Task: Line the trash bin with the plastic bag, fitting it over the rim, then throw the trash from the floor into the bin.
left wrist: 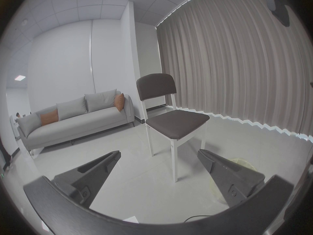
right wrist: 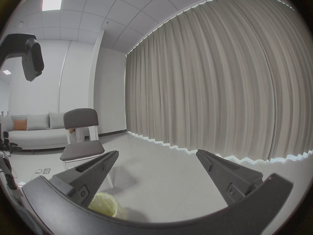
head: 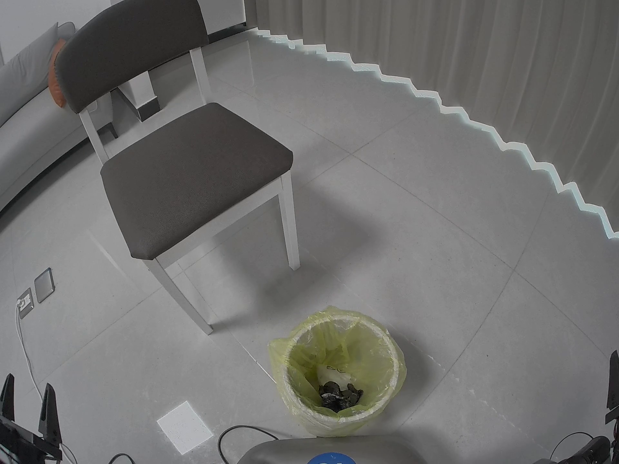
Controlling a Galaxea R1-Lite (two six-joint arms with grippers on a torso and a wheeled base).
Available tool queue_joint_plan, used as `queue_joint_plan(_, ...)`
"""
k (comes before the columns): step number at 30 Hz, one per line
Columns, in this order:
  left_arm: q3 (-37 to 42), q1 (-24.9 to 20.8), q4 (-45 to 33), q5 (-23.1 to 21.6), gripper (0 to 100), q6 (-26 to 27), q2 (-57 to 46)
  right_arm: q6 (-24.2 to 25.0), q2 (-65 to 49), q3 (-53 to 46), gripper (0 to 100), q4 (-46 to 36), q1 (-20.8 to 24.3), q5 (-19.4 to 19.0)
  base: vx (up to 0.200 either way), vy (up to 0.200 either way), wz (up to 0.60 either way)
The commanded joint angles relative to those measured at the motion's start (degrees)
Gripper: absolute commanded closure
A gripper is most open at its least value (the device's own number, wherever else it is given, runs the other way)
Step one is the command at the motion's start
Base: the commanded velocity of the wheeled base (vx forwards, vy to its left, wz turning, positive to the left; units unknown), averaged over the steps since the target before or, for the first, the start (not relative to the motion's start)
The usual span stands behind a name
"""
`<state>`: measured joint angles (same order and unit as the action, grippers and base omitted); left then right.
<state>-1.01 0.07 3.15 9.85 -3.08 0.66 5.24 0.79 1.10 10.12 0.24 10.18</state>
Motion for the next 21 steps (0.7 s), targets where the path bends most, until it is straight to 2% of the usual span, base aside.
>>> queue_joint_plan(1, 1.01, 0.01, 0.02, -0.62, 0, 0.45, -0.66, 0.82, -0.35, -1.10, 0, -2.30, 0.02, 0.02, 0.000, 0.000, 0.00)
queue_joint_plan(5, 0.92, 0.01, -0.42, -2.38, 0, -1.49, -0.66, 1.97, -0.27, -1.10, 0, -5.55, 0.02, 0.10, 0.000, 0.000, 0.00)
queue_joint_plan(13, 0.84, 0.01, -0.42, -1.94, 0, -2.19, -0.66, 3.63, -0.27, -1.10, 0, -5.64, 0.02, -0.07, 0.000, 0.000, 0.00)
queue_joint_plan(20, 0.92, 0.01, -0.33, -1.76, 0, 0.62, -0.66, 3.55, -0.27, -1.10, 0, -5.64, 0.02, -0.77, 0.000, 0.000, 0.00)
queue_joint_plan(21, 0.92, 0.01, -0.33, -1.41, 0, 2.38, -0.66, 3.72, -0.27, -1.10, 0, -5.64, 0.02, -1.57, 0.000, 0.000, 0.00)
